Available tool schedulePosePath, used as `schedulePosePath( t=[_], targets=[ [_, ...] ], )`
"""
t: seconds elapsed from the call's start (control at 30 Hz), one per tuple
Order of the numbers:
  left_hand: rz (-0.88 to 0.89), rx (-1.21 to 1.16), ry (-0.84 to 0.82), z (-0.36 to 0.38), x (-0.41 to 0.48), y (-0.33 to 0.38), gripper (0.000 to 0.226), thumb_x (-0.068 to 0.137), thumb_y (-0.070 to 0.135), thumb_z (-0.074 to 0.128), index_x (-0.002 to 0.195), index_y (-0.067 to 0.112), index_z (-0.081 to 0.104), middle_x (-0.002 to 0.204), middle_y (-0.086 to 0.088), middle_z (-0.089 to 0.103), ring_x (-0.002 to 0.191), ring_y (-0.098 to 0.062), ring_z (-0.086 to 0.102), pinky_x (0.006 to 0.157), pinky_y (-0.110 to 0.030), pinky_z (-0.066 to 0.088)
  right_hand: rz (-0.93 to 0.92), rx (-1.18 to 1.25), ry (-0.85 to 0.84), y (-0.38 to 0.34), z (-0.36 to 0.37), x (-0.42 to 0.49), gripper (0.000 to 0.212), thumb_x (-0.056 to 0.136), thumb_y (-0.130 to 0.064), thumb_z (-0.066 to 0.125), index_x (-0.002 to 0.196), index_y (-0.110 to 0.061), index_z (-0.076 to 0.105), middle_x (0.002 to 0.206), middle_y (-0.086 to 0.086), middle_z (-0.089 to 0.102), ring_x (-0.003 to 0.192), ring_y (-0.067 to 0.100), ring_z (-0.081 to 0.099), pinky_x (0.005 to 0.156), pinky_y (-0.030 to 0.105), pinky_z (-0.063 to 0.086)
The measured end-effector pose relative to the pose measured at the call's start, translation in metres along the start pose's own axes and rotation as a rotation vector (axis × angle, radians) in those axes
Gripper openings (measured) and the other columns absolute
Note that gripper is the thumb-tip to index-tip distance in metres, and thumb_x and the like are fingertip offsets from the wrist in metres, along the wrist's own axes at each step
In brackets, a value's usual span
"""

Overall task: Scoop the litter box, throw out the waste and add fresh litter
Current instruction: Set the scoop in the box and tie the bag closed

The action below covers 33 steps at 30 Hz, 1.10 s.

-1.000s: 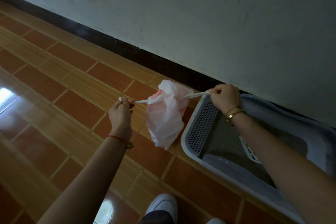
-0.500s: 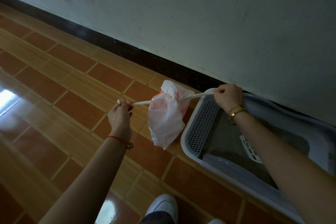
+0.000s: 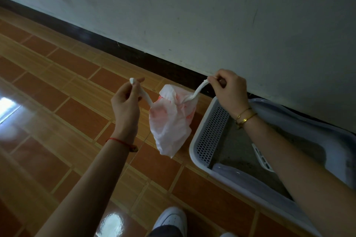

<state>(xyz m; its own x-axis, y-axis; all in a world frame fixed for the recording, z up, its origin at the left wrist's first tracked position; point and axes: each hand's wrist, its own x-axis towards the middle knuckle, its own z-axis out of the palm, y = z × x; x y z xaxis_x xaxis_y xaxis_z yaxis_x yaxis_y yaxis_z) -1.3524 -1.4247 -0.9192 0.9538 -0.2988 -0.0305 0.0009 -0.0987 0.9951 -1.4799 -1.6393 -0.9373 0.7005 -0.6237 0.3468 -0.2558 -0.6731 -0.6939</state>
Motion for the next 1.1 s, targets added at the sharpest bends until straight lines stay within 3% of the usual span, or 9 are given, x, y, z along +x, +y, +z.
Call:
schedulePosePath(
  t=[0.13, 0.3, 0.5, 0.83, 1.1],
  targets=[
    [0.055, 0.02, -0.051, 0.008, -0.001, 0.009, 0.021, 0.097, 0.022, 0.054, 0.11, 0.013, 0.067, 0.108, 0.004, 0.068, 0.101, -0.018, 0.064, 0.087, -0.031, 0.055, -0.011, 0.154, -0.011, -0.022, 0.001, 0.002, 0.017, 0.09, -0.026, 0.063, 0.087, -0.009, 0.063, 0.072, -0.01, 0.058, 0.064, -0.004, 0.055, 0.058, 0.004, 0.043],
    [0.115, 0.024, -0.116, 0.019, -0.004, 0.02, 0.015, 0.089, 0.022, 0.065, 0.102, 0.014, 0.068, 0.095, -0.003, 0.067, 0.088, -0.014, 0.065, 0.078, -0.023, 0.055, 0.08, 0.408, -0.142, -0.047, 0.005, 0.003, 0.018, 0.09, -0.027, 0.063, 0.088, -0.009, 0.063, 0.079, 0.004, 0.066, 0.075, 0.016, 0.066, 0.066, 0.03, 0.057],
    [0.148, -0.018, -0.159, 0.028, -0.001, 0.034, 0.016, 0.089, 0.018, 0.066, 0.103, 0.01, 0.067, 0.095, -0.001, 0.068, 0.089, -0.013, 0.067, 0.079, -0.022, 0.055, 0.125, 0.55, -0.185, -0.069, 0.002, 0.012, 0.016, 0.09, -0.022, 0.064, 0.09, -0.006, 0.064, 0.072, -0.005, 0.062, 0.065, 0.001, 0.059, 0.062, 0.015, 0.047],
    [0.155, -0.052, -0.244, 0.04, 0.009, 0.064, 0.018, 0.088, 0.016, 0.066, 0.103, 0.006, 0.068, 0.092, -0.003, 0.07, 0.084, -0.015, 0.069, 0.075, -0.022, 0.055, 0.254, 0.639, -0.208, -0.092, -0.016, 0.03, 0.02, 0.09, -0.025, 0.063, 0.088, -0.006, 0.065, 0.065, -0.009, 0.058, 0.061, -0.002, 0.056, 0.06, 0.013, 0.046],
    [0.086, -0.015, -0.292, 0.043, -0.002, 0.147, 0.022, 0.09, 0.013, 0.066, 0.106, -0.001, 0.067, 0.098, -0.014, 0.07, 0.086, -0.024, 0.07, 0.076, -0.03, 0.057, 0.381, 0.619, -0.179, -0.155, -0.066, 0.057, 0.02, 0.091, -0.025, 0.061, 0.081, -0.009, 0.063, 0.065, -0.006, 0.057, 0.062, 0.003, 0.055, 0.061, 0.016, 0.047]
  ],
)
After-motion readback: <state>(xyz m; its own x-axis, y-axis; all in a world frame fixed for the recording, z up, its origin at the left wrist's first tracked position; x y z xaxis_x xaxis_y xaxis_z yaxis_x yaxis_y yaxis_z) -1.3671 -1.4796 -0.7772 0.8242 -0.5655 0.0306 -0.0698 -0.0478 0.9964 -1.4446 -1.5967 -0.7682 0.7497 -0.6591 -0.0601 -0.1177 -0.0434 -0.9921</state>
